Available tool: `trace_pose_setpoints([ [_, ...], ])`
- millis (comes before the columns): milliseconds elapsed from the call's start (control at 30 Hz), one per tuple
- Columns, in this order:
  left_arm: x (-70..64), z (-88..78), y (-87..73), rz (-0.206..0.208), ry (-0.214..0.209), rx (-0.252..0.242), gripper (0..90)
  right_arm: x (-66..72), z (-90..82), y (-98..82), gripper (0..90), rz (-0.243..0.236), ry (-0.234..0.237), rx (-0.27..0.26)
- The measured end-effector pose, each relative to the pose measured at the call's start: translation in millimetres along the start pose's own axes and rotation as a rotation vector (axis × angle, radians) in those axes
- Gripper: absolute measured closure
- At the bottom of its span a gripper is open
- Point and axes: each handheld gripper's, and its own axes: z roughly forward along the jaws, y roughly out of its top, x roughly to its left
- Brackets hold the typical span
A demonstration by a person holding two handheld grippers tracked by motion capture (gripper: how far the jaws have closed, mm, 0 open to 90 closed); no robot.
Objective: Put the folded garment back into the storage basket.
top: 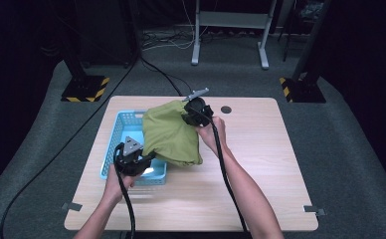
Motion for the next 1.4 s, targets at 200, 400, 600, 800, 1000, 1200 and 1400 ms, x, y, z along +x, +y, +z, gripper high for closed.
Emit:
trace_pose_setpoints([
  [200, 4.4, -2.6, -1.5, -0.004, 0.012, 0.0, 68.5, 4.0, 3.6, 5.4, 79.8, -0.008, 0.009, 0.002],
  [400, 9.8, -6.5, -4.0, -0.013, 0.025, 0.002, 68.4, 9.7, 8.1, 10.5, 79.7, -0.017, 0.018, 0.004],
  [600, 15.7, -11.1, -6.7, -0.02, 0.04, 0.001, 68.5, 15.7, 13.1, 16.6, 79.7, -0.028, 0.03, 0.006],
  [800, 22.5, -14.6, -10.2, -0.033, 0.054, -0.003, 68.4, 21.9, 18.4, 22.5, 79.7, -0.039, 0.04, 0.008],
  [1000, 28.9, -17.6, -14.0, -0.047, 0.068, -0.003, 68.4, 28.7, 24.9, 27.7, 79.6, -0.047, 0.051, 0.01],
  [1200, 35.2, -21.6, -16.7, -0.055, 0.084, 0.001, 68.5, 35.0, 30.5, 32.0, 79.6, -0.052, 0.064, 0.014],
  [1400, 41.2, -26.9, -19.4, -0.059, 0.101, 0.004, 68.5, 42.5, 35.2, 37.1, 79.6, -0.061, 0.078, 0.013],
])
